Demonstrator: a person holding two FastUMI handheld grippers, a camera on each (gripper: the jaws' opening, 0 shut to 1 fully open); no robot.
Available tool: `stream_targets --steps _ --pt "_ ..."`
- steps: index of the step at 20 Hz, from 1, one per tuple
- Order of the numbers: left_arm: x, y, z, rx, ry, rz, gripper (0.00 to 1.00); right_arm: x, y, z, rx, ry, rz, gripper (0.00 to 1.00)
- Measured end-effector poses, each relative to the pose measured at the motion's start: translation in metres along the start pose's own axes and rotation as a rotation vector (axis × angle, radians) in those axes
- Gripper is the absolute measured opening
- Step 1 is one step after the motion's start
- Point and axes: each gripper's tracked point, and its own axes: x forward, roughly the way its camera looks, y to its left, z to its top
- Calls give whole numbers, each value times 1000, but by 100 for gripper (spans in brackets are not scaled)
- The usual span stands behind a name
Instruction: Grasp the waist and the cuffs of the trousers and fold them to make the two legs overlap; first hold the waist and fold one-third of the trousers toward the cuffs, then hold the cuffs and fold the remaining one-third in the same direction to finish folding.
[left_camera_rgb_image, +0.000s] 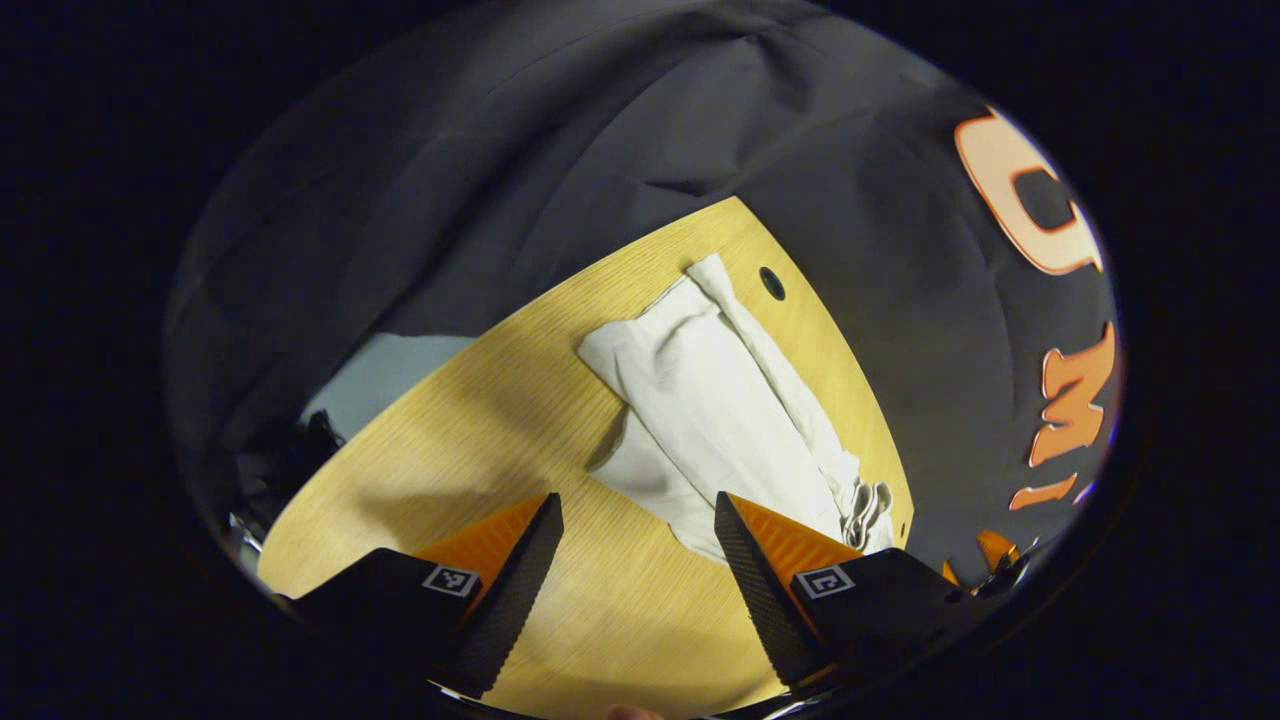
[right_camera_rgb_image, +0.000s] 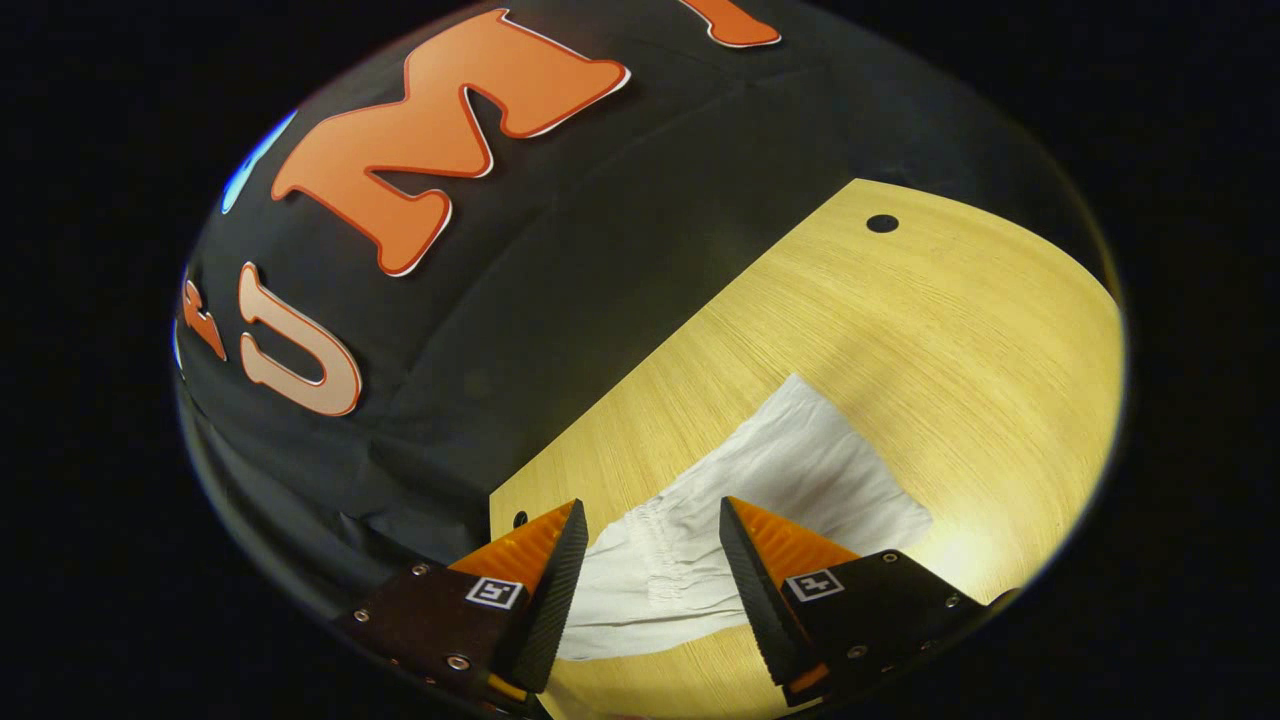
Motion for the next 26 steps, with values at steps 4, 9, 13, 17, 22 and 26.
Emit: stream_targets --steps 4,9,13,17,22,26 --pt "19 -11 15 0 -44 -23 97 -17 -17 11 15 -36 -15 80" --pt "40 -36 28 59 -65 -33 96 -32 -35 12 41 -48 -35 81" --pt "57 -48 39 109 -94 -24 91 -45 -55 7 69 -52 -64 81" --pt "65 -37 37 106 -99 29 40 -55 -70 9 98 -57 -80 81" --pt "61 -41 35 65 -110 24 16 -62 -84 15 67 -68 -104 81" --pt "35 -66 43 119 -180 4 11 -66 -86 22 64 -55 -80 81"
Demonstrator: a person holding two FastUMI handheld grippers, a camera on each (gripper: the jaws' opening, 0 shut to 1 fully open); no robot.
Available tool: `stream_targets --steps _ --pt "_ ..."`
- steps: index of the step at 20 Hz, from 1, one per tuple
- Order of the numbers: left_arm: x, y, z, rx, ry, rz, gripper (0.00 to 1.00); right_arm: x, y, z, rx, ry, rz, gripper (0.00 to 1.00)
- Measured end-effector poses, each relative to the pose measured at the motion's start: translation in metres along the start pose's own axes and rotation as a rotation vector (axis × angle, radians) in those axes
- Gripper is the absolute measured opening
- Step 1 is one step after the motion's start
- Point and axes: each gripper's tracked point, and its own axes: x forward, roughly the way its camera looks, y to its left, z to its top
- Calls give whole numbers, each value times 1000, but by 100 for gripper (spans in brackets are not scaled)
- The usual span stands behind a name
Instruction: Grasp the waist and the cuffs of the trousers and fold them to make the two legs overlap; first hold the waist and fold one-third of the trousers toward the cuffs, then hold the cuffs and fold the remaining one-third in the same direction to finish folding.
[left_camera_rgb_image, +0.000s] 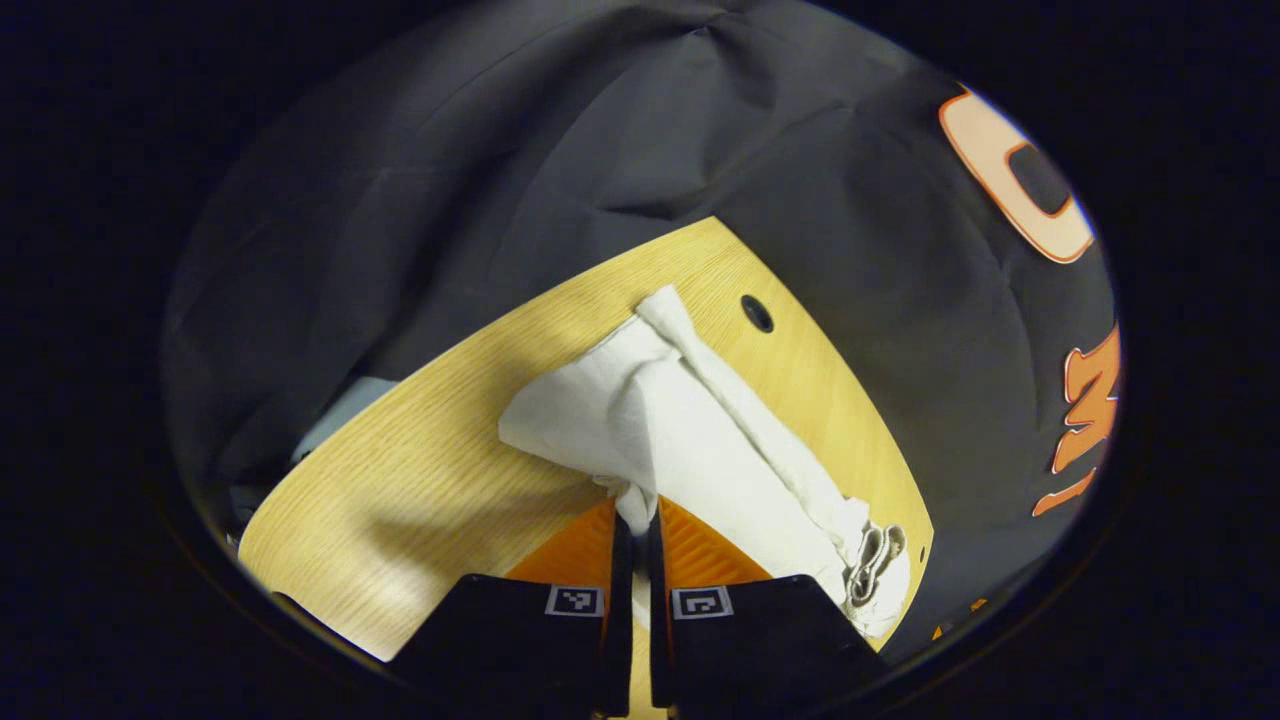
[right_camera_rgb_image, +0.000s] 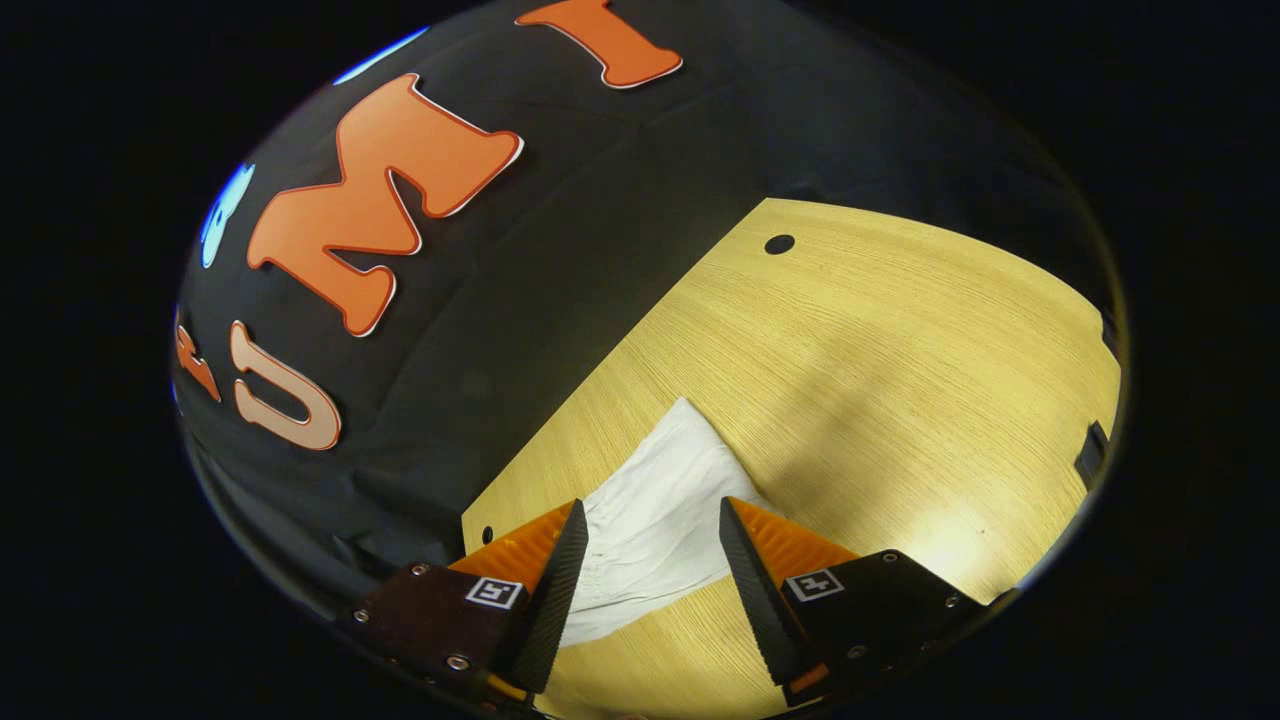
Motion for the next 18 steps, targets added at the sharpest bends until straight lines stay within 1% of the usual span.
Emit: stream_targets --steps 1,3,6,8,12,15,18 --pt "-6 -5 2 16 -15 8 11 -1 -2 4 -1 -2 3 81" --pt "-15 -14 4 32 -26 12 11 0 -12 9 -14 -6 -22 80" --pt "-36 -34 10 39 -71 8 11 -2 -9 19 -66 -2 6 80" --pt "-49 -53 14 40 -87 5 11 -6 -13 25 -100 -8 4 81" --pt "-73 -97 25 48 -145 -25 11 -13 -23 39 -232 -25 -16 80" --pt "-86 -130 26 82 -174 -40 11 -17 -27 48 -282 -30 3 87" --pt "-99 -168 24 106 -201 -74 11 -16 -35 53 -314 -24 8 88"
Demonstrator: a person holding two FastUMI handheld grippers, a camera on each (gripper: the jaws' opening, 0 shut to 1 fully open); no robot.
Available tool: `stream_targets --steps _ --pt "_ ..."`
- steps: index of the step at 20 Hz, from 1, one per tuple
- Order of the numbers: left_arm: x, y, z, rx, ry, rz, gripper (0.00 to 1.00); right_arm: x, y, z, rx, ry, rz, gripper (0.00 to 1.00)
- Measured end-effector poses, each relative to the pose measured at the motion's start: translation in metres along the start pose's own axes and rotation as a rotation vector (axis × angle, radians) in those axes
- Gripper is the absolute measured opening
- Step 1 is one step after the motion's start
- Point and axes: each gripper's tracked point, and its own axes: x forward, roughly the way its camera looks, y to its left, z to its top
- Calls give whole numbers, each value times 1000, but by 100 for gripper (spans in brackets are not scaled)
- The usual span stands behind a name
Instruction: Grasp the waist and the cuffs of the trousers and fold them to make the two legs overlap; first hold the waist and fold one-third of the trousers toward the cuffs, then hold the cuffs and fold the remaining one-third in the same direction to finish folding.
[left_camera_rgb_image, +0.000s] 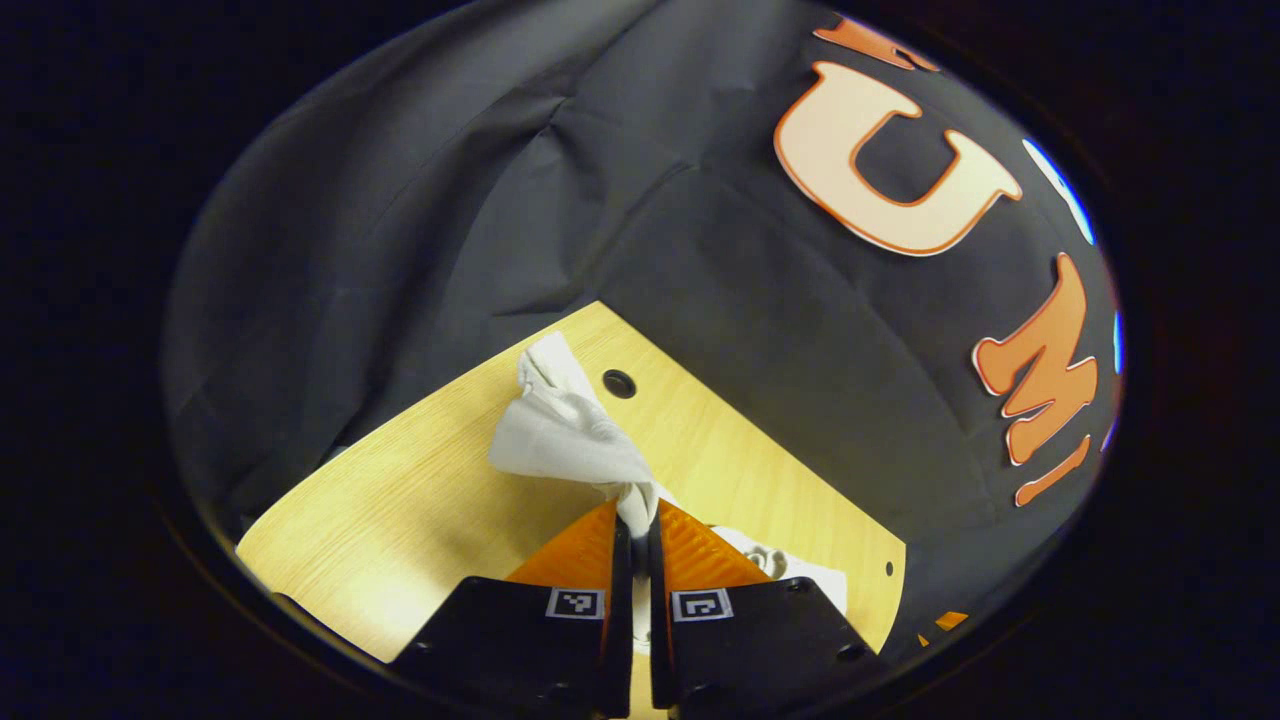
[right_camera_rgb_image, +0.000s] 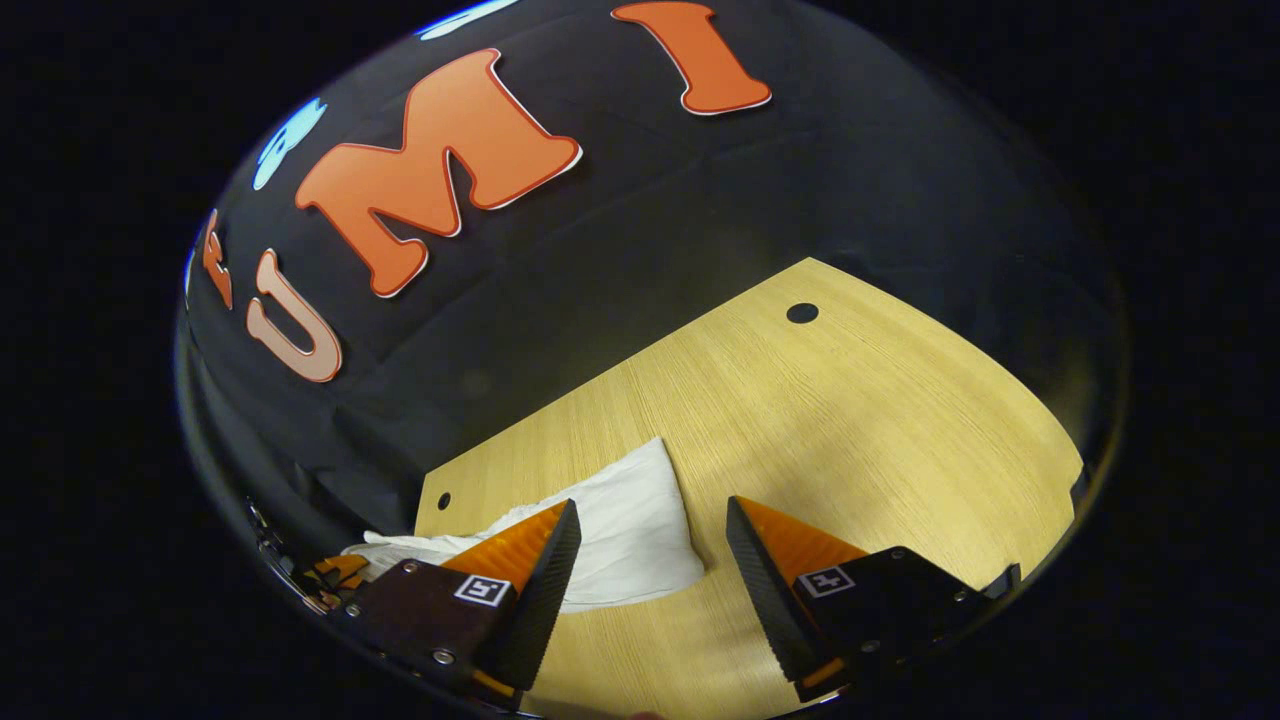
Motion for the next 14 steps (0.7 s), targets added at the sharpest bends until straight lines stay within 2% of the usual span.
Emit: stream_targets --steps 7,14 --pt "-19 -88 5 80 -45 -72 11 -15 -19 -1 -117 -17 -6 95" --pt "-25 -176 -22 140 -45 -143 11 -30 -48 0 -125 -7 12 96"
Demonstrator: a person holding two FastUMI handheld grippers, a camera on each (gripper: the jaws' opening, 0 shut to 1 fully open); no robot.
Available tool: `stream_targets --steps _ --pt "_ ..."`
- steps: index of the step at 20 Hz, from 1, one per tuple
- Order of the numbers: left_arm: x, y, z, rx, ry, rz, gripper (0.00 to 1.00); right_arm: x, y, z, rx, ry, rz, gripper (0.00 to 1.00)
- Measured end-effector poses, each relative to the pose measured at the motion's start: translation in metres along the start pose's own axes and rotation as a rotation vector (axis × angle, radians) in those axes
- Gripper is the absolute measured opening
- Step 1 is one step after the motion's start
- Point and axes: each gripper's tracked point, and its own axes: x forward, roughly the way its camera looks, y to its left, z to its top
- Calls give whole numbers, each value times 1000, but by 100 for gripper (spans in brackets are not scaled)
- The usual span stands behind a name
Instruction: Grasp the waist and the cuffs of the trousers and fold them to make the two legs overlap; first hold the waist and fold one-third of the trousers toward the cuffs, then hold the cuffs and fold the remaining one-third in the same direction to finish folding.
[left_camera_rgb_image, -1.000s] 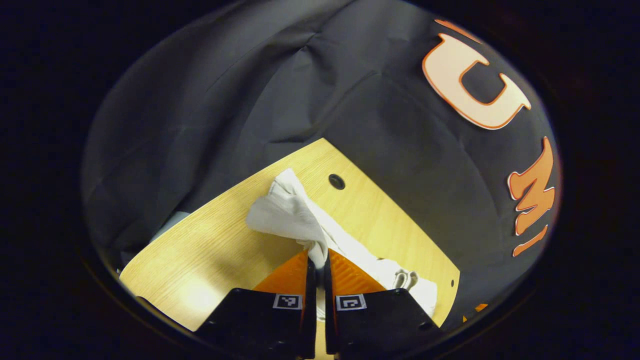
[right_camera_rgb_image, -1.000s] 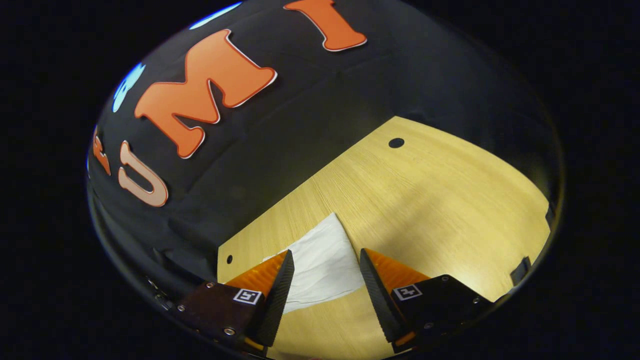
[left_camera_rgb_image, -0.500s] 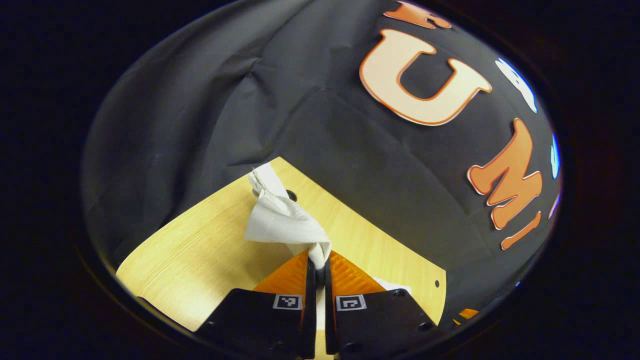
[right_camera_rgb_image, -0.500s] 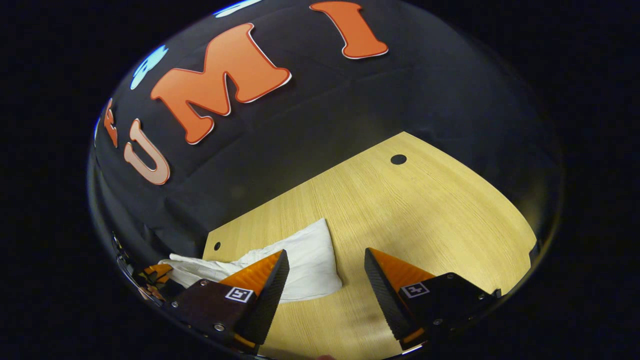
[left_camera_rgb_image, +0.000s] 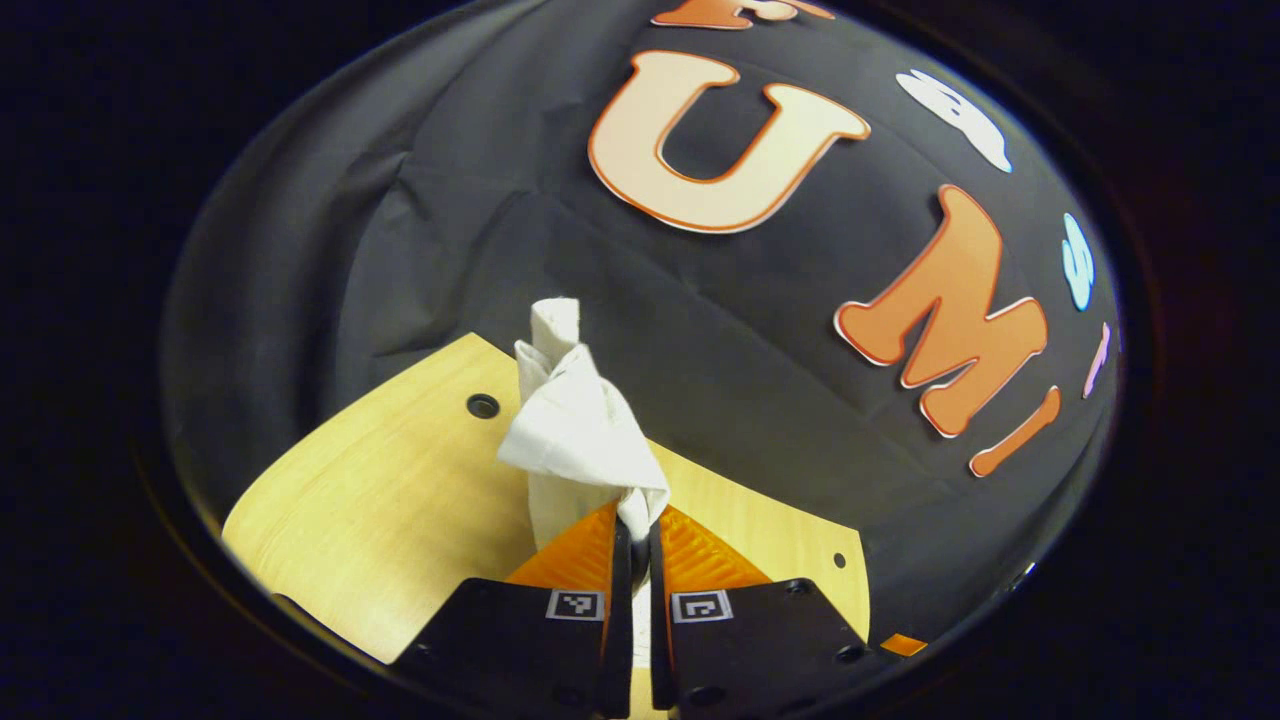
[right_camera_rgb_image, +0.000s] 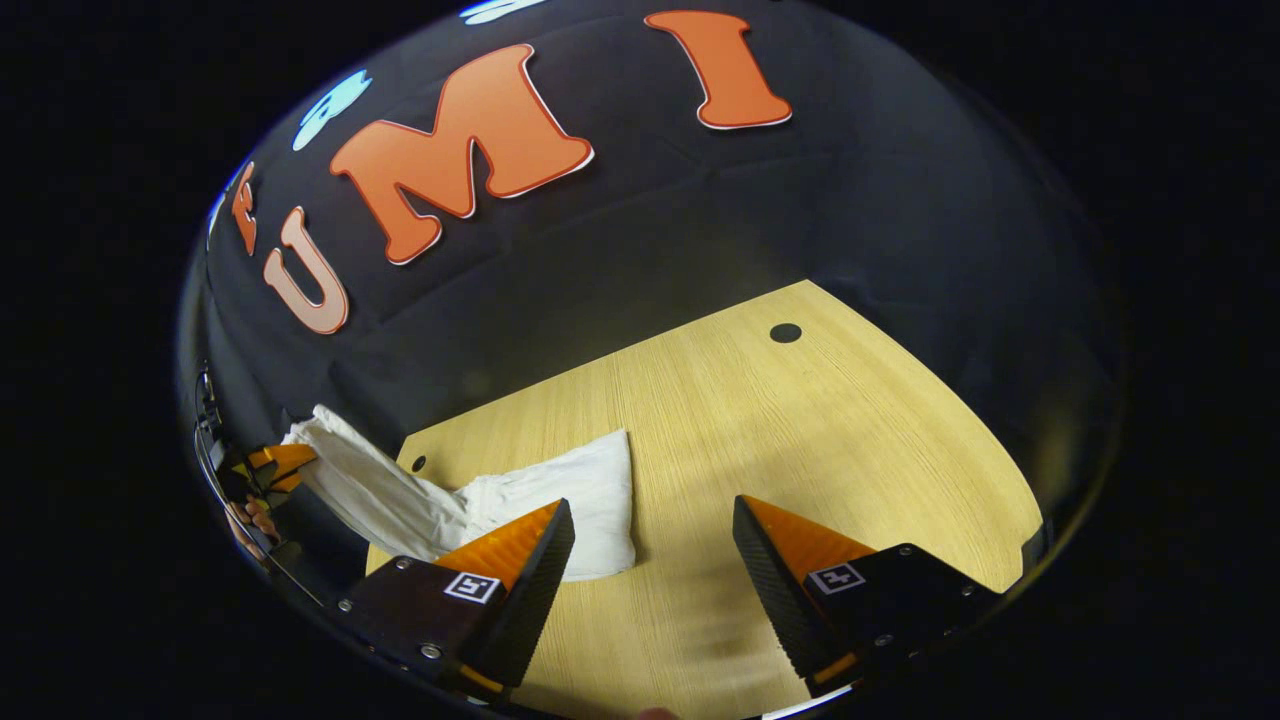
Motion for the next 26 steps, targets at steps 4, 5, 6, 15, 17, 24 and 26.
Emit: stream_targets --steps 4,5,6,15,17,24,26 --pt "9 -45 -19 24 15 -22 11 -12 -24 5 -12 -19 -3 96" --pt "12 -57 -25 39 26 -30 11 -15 -29 8 -7 -24 -3 96" --pt "14 -67 -32 57 34 -34 11 -17 -34 9 0 -29 -3 96" --pt "33 -185 -148 259 292 -205 16 -31 -80 4 57 -42 -41 96" --pt "23 -208 -169 329 340 -274 24 -32 -84 5 60 -42 -45 96" --pt "5 -209 -165 427 272 -328 78 -32 -75 17 20 -61 -37 96" --pt "-4 -205 -153 482 225 -318 90 -32 -62 26 -5 -82 -19 97"
